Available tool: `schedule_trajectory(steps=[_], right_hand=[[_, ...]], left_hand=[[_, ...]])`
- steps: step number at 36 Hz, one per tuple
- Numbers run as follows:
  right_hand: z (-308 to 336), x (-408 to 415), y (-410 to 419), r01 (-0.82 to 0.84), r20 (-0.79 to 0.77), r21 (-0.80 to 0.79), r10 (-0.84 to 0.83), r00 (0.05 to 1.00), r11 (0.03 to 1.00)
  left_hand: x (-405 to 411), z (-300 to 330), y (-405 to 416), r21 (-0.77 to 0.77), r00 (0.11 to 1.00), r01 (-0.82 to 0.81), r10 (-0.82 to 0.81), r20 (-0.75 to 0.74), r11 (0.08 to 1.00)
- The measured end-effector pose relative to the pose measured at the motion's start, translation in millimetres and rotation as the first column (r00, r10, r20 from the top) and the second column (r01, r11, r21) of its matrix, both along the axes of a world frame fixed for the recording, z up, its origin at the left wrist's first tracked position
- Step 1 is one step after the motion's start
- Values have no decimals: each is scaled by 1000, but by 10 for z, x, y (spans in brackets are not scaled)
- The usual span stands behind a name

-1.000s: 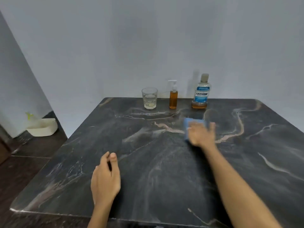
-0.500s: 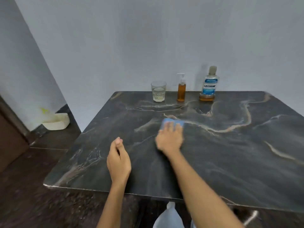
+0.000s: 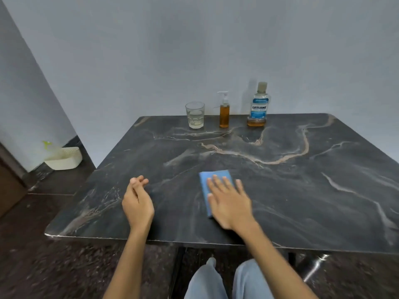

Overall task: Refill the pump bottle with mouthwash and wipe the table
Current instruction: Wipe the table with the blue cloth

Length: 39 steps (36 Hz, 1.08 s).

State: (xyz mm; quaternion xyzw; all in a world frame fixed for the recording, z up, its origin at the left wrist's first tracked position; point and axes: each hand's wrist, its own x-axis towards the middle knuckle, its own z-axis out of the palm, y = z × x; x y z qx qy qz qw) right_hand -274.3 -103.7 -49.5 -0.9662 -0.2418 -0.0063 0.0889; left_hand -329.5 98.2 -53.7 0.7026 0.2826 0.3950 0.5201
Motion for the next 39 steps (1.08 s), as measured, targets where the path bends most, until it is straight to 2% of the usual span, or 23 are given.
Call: schedule_trajectory(steps=[3, 5, 7, 13, 15, 17, 19, 21, 24, 26, 29, 33, 36, 39], right_hand=[[44, 54, -836, 286, -27, -44, -288, 957, 957], [89, 27, -1362, 504, -51, -33, -506, 861, 863], [125, -40, -1704, 653, -80, -13, -652, 754, 757], [157, -110, -1448, 804, -130, 30, -795, 592, 594], [154, -79, -1120, 783, -122, 21, -776, 619, 621], [147, -70, -655, 686, -106, 22, -680, 725, 728], [138, -119, -78, 510, -70, 40, -507, 859, 859], [123, -249, 503, 296, -63, 57, -293, 954, 953], [43, -539, 1108, -14, -76, 56, 18, 997, 998], [1, -681, 1224, -125, -56, 65, 129, 990, 990], [3, -732, 1086, -171, -15, 118, 174, 985, 978], [-18, -827, 651, -163, 19, 96, 162, 987, 982], [-31, -861, 56, -16, 26, 60, 14, 1000, 998], [-24, -756, -752, 242, 43, -25, -240, 970, 970]], left_hand=[[-8, 6, -2, 5, 1000, 17, -17, -5, 1000], [-9, 6, -1, 2, 1000, 29, -29, -4, 1000], [-9, 10, -4, 2, 1000, 32, -32, 0, 999], [-19, 25, -13, -7, 999, 38, -38, 13, 999], [-19, 18, -17, -11, 999, 45, -45, 8, 999], [-13, 17, -18, -17, 998, 57, -57, 2, 998], [-4, 15, -15, -15, 997, 72, -72, -3, 997], [2, 18, -11, -3, 997, 80, -80, -6, 997], [14, 2, 29, -36, 997, 75, -75, 19, 997], [-5, -10, 66, -89, 997, 66, -62, 53, 994], [-28, -34, 106, -125, 995, 13, 0, 100, 992], [9, -33, 69, -82, 998, 29, -25, 49, 996], [5, -43, 64, -42, 998, 57, -56, 16, 998], [2, -43, 64, -21, 998, 63, -63, 1, 998]])
